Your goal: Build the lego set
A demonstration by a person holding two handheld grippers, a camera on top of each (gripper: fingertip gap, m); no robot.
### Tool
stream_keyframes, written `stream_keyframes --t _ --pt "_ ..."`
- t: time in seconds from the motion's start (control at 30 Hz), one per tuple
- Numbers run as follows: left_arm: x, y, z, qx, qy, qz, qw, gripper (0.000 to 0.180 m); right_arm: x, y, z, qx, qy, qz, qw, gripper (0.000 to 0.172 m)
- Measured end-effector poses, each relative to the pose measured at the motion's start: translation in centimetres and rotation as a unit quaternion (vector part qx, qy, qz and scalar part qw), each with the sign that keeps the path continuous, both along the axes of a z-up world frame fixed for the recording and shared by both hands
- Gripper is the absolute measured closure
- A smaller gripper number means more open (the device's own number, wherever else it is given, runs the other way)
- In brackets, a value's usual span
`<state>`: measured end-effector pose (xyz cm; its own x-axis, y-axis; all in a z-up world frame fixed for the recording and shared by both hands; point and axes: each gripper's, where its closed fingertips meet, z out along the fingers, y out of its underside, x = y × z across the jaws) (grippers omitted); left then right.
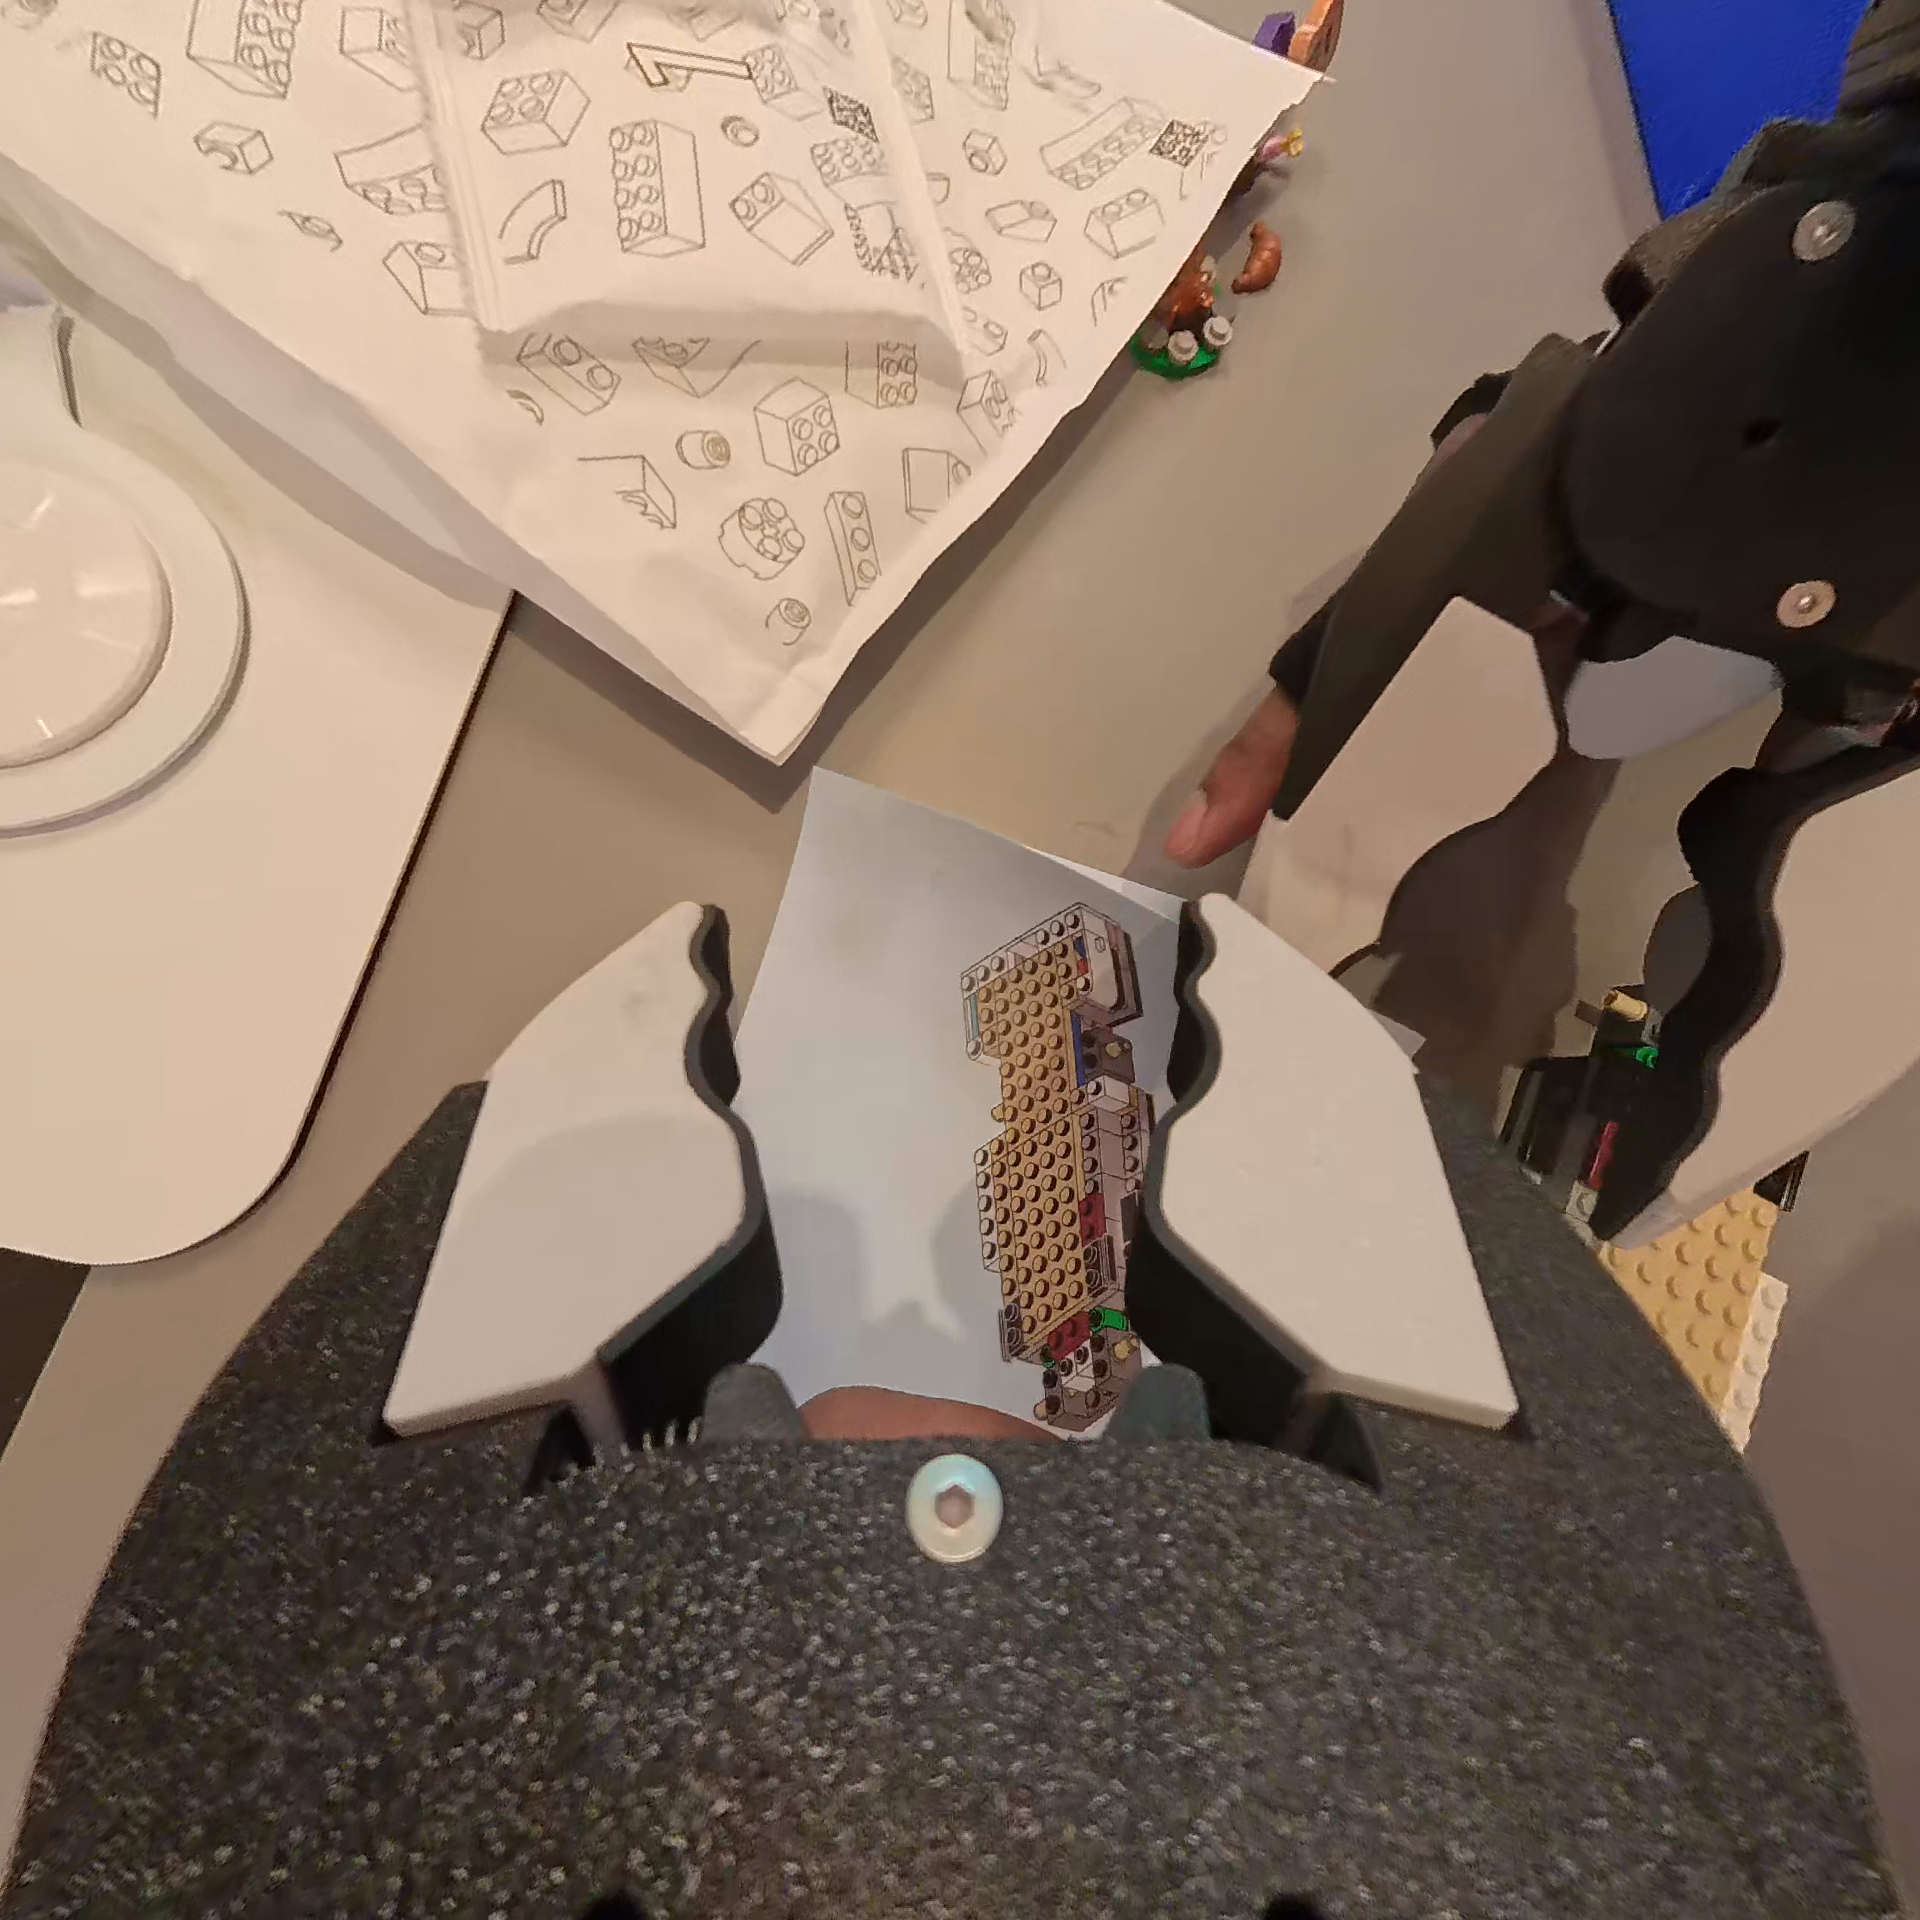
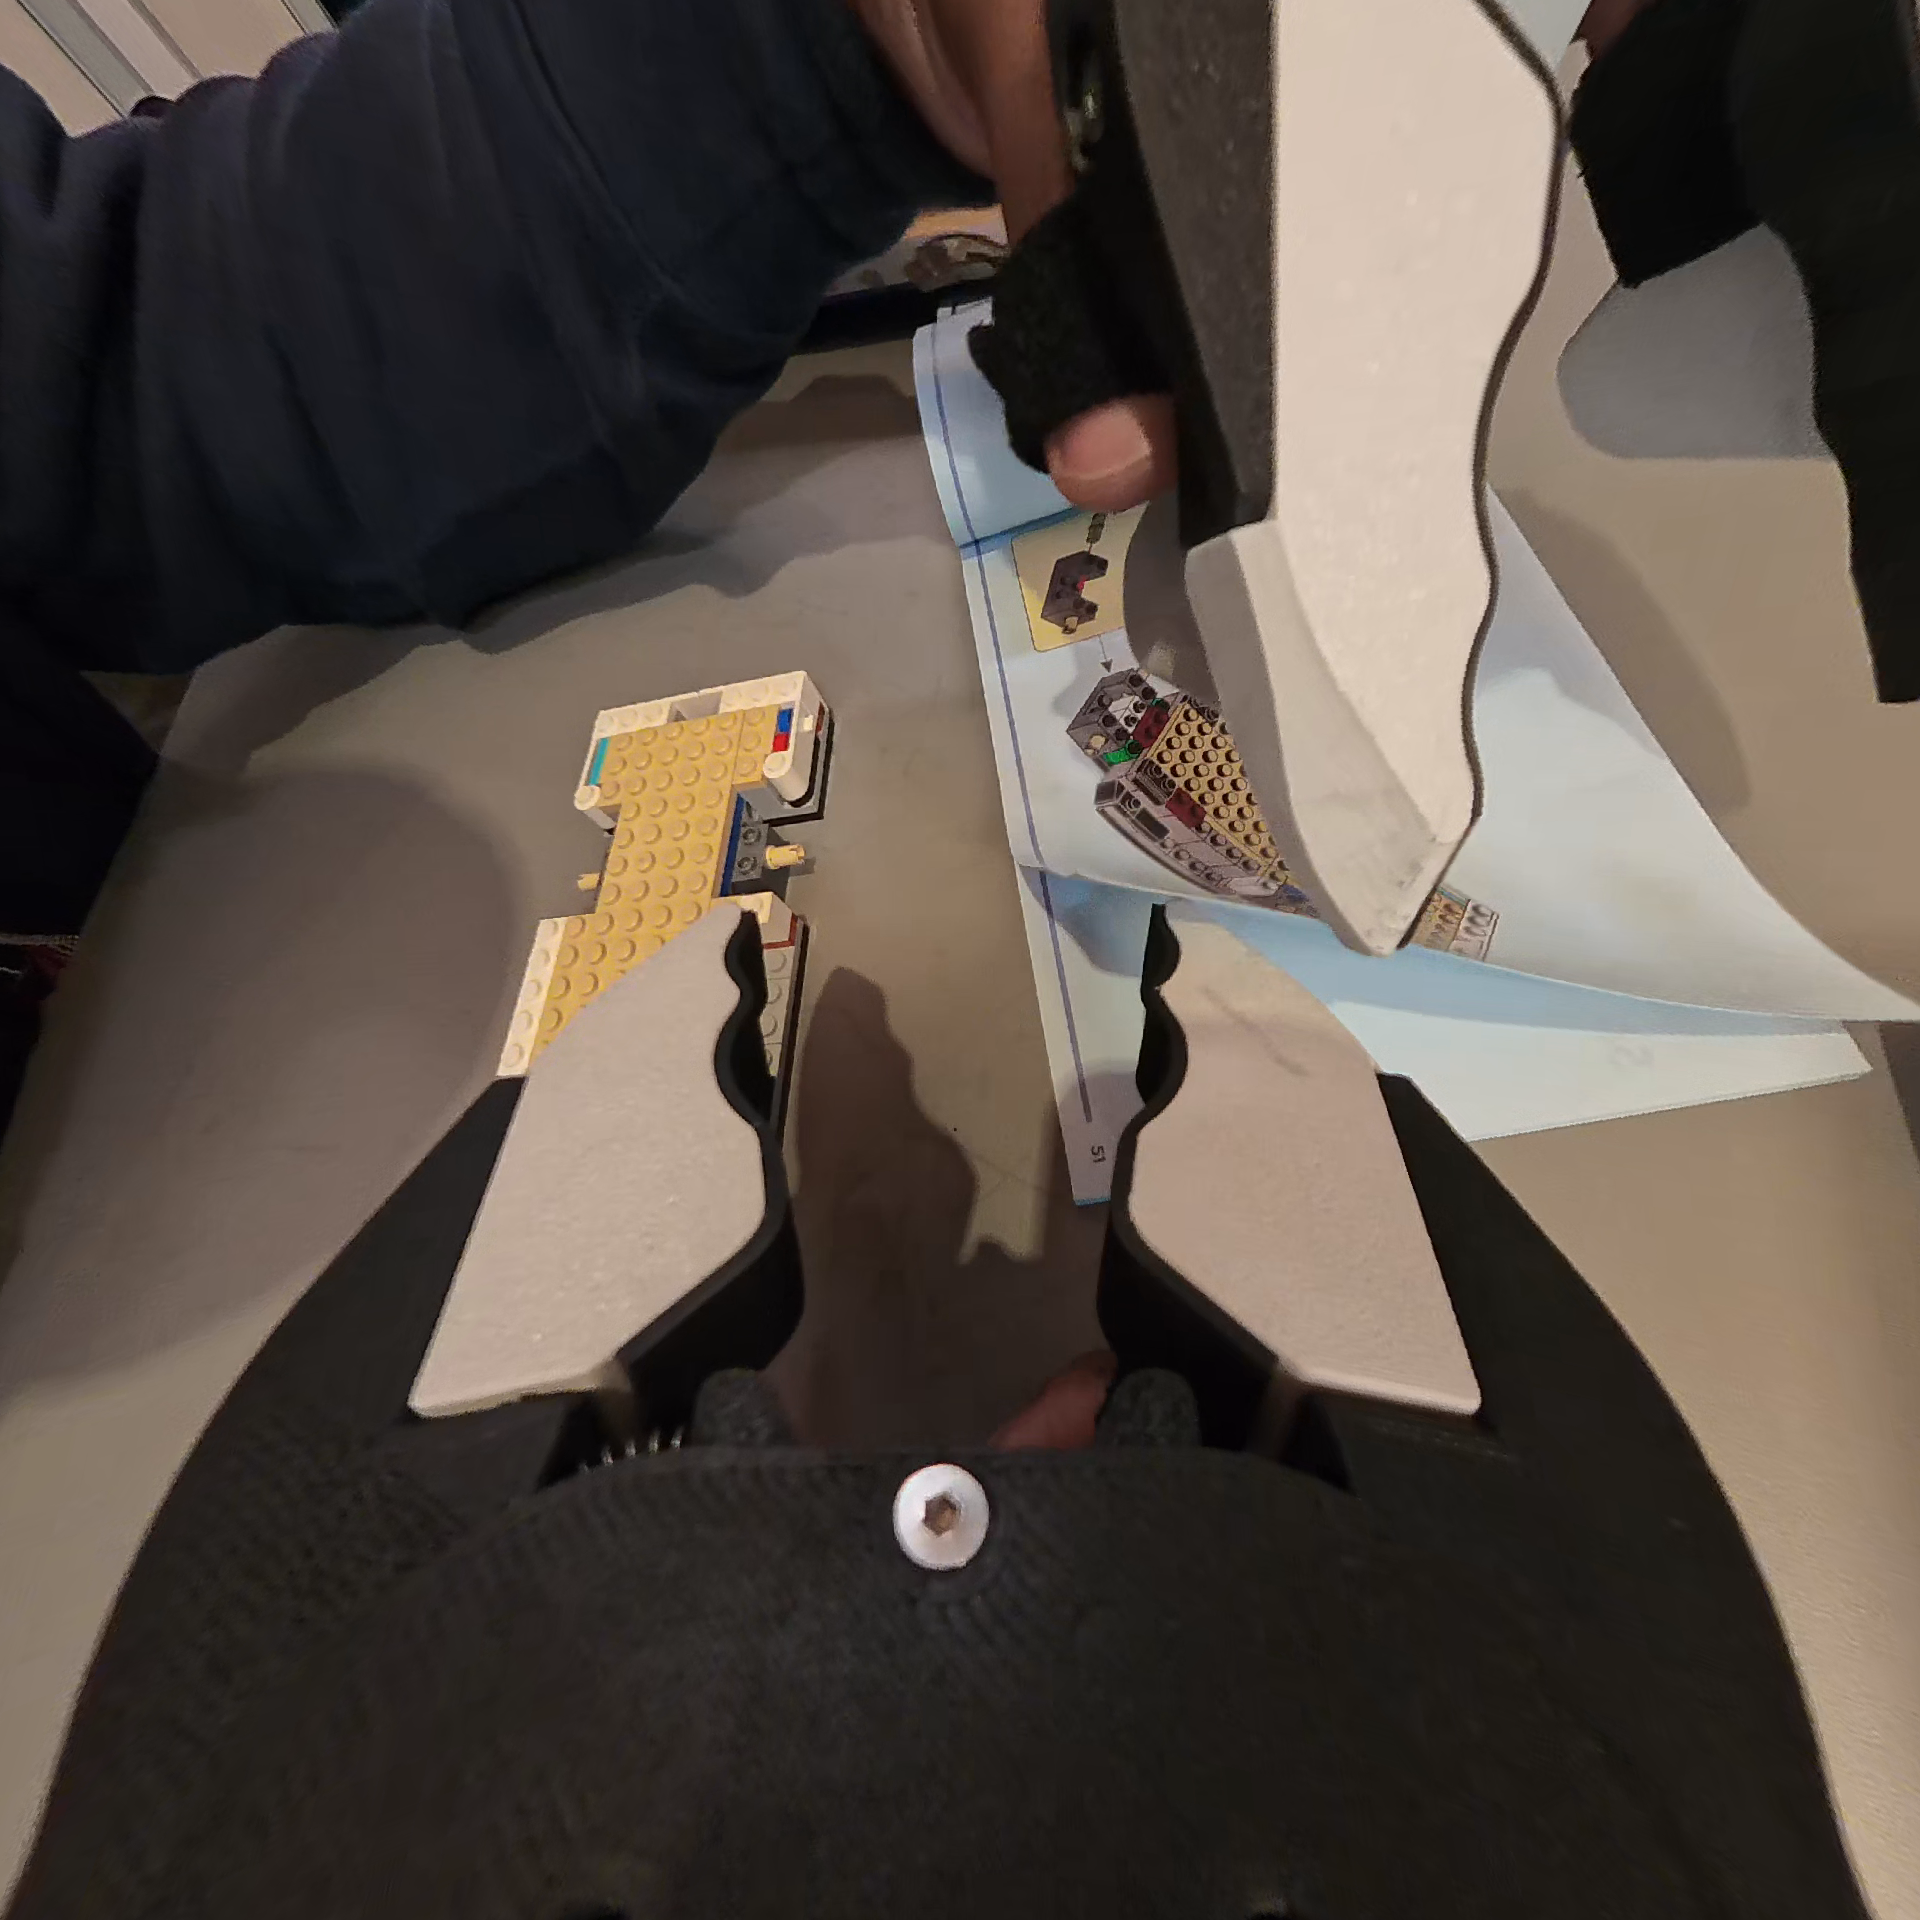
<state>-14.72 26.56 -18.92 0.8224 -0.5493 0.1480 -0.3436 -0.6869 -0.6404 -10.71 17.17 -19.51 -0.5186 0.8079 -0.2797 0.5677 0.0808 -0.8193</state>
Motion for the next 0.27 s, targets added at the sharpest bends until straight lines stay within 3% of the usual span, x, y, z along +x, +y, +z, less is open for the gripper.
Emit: stream_keyframes --t 0.27 --pt "-0.6 -0.38 -0.29 -0.011 0.004 0.004 1.0 0.099 -0.15 0.32 -0.11 -0.004 -0.007 -0.011 1.0 0.102"
